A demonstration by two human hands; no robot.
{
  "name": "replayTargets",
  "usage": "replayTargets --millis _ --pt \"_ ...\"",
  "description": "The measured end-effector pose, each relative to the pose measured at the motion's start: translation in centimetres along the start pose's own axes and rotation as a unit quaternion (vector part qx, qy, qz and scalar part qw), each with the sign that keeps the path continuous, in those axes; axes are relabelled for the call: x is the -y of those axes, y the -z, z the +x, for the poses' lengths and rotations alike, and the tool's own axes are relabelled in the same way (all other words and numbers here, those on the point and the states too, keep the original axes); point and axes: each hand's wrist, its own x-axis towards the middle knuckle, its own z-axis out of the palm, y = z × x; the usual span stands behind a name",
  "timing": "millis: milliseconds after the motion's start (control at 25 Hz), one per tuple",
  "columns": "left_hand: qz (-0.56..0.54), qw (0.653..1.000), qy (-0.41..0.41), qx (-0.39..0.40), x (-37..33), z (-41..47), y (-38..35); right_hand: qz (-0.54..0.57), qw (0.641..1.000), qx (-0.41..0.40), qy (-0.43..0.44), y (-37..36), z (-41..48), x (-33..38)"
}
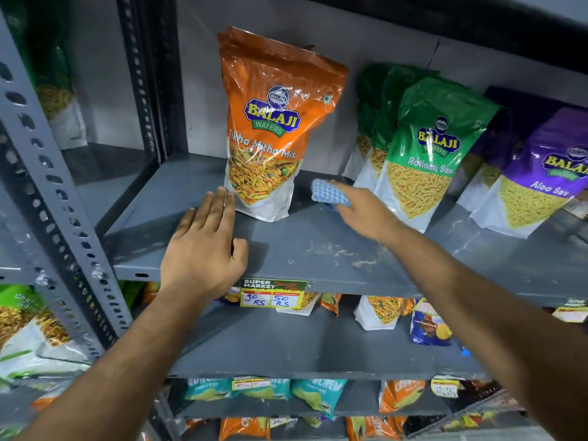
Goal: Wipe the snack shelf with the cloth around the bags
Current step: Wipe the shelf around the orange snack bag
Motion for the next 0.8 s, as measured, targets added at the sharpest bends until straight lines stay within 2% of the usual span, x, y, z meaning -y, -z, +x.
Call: replayTargets --millis 80,160,440,520,600,720,800 --pt "-0.002 1.0 0.0 0.002 -0.1 0.0 0.0 0.008 0.998 0.041 -0.051 -0.8 1.7 -0.7" --pt "-0.002 1.0 0.003 0.008 -0.1 0.0 0.0 0.007 0.995 0.075 -0.067 -2.1 1.3 -0.7" --pt "-0.001 1.0 0.002 0.003 -0.1 -0.1 -0.1 0.037 0.99 0.11 0.083 -3.0 -7.9 5.8" --pt "0.0 1.0 0.001 0.005 0.0 -0.2 0.0 0.049 0.988 0.113 0.093 -3.4 -9.5 6.5" --pt "0.001 1.0 -0.002 0.005 0.0 -0.2 0.0 0.078 0.996 0.031 0.04 -2.2 -9.8 6.3" --pt "-0.001 1.0 0.0 0.009 0.0 -0.1 -0.1 0.111 0.974 -0.185 -0.072 2.3 -10.3 3.4" --pt "0.001 1.0 0.003 0.008 0.0 -0.1 -0.2 0.068 0.961 -0.225 -0.147 4.4 -11.4 -0.2"
